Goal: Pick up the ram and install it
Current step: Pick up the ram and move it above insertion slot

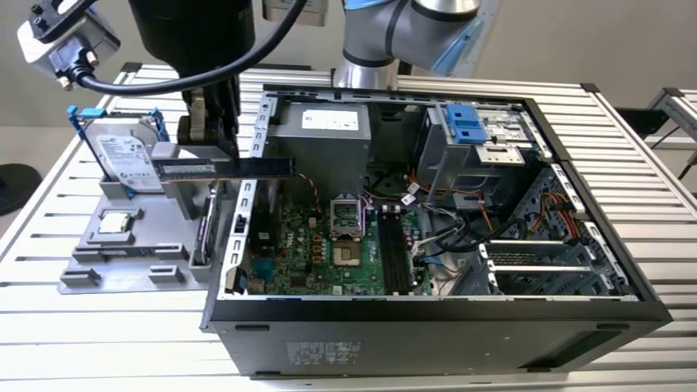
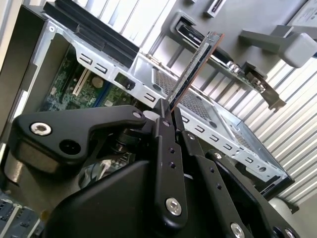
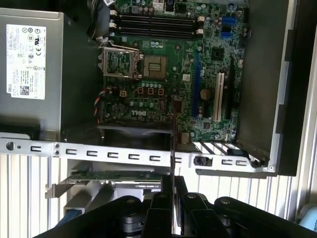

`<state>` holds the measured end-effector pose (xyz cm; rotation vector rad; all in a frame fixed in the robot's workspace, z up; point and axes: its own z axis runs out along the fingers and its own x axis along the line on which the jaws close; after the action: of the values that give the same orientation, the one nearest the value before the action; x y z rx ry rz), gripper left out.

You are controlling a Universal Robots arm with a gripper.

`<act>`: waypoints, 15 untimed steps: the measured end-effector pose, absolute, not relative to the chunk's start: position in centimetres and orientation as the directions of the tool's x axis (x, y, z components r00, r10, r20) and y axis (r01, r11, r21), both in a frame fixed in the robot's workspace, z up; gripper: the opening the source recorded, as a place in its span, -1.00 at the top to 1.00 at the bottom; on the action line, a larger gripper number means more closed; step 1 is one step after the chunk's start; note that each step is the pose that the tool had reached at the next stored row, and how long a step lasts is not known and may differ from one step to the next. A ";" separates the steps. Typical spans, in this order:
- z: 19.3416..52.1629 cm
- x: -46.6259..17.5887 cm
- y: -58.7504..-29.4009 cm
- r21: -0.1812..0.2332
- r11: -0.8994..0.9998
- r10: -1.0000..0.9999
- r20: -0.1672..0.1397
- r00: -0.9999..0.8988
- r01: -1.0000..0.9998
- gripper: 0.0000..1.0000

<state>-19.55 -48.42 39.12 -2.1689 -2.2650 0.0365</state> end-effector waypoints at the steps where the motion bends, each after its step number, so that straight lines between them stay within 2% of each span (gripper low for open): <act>1: 39.1 -19.4 -48.4 -0.021 0.043 0.999 -0.012 -0.043 0.999 1.00; 15: 39.1 -17.9 -48.4 -0.021 0.043 0.999 -0.012 -0.043 0.999 1.00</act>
<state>-17.85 -48.41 39.12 -2.1689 -2.2650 0.0366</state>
